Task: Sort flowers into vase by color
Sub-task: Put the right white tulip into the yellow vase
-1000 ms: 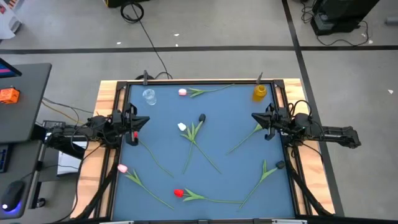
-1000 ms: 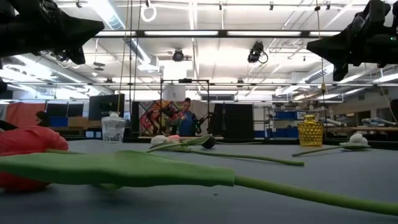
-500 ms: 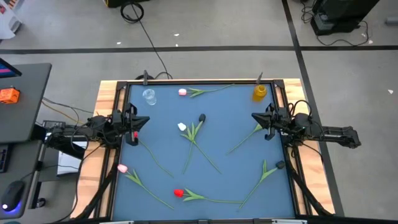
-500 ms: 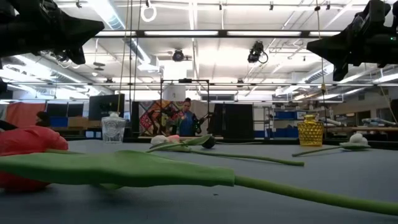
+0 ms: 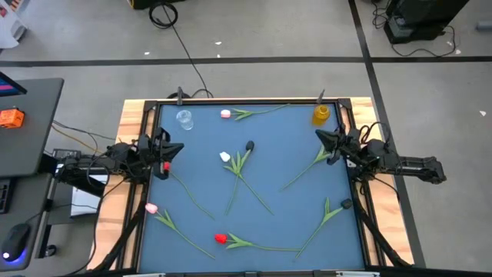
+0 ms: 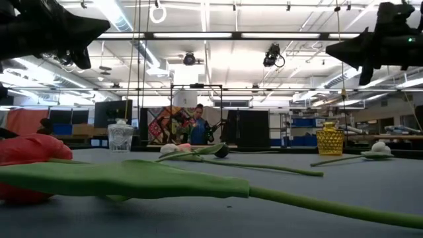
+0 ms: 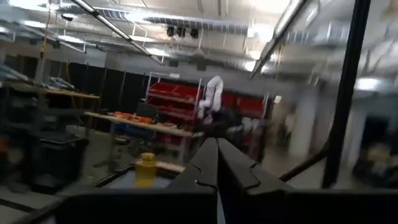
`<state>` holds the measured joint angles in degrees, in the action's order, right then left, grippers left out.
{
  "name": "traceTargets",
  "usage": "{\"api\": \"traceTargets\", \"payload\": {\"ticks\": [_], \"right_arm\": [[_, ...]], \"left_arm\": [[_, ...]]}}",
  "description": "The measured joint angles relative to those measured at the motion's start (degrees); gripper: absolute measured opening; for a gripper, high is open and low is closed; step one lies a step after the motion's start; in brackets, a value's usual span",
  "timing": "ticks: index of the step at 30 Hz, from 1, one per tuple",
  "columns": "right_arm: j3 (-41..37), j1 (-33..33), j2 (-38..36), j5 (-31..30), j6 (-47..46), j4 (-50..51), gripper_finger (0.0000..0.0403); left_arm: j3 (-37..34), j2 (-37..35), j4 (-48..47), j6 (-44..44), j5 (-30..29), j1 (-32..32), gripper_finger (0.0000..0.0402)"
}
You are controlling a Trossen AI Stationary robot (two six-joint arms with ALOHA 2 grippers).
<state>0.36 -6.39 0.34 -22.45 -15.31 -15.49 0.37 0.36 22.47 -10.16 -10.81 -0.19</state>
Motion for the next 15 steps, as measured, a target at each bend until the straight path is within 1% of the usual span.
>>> {"api": "traceTargets", "payload": {"ticks": [3,5,7,9,12,15], "right_arm": [[0.0,0.0,0.0,-1.0,0.0,-1.0,0.0029],[0.0,0.0,0.0,-2.0,0.0,-2.6,0.0029],[0.0,-0.1,0.0,-6.3,-1.3,-5.2,0.0029],[0.0,-0.1,0.0,-12.2,-6.7,-9.3,0.0029],[0.0,-0.1,0.0,-20.7,-14.8,-14.6,0.0029],[0.0,-0.1,0.0,-26.6,-16.7,-19.3,0.0029]], "left_arm": [[0.0,0.0,2.6,-10.1,0.0,0.0,0.0005],[0.0,0.0,3.7,-14.8,0.0,0.0,0.0005],[0.0,0.0,3.7,-15.6,0.0,0.0,0.0005],[0.0,0.0,3.5,-14.3,-0.5,0.0,0.0005],[0.0,0.0,3.5,-13.2,-5.7,0.0,0.0005],[0.0,0.0,4.0,-13.2,-11.9,0.0,0.0005]]}}
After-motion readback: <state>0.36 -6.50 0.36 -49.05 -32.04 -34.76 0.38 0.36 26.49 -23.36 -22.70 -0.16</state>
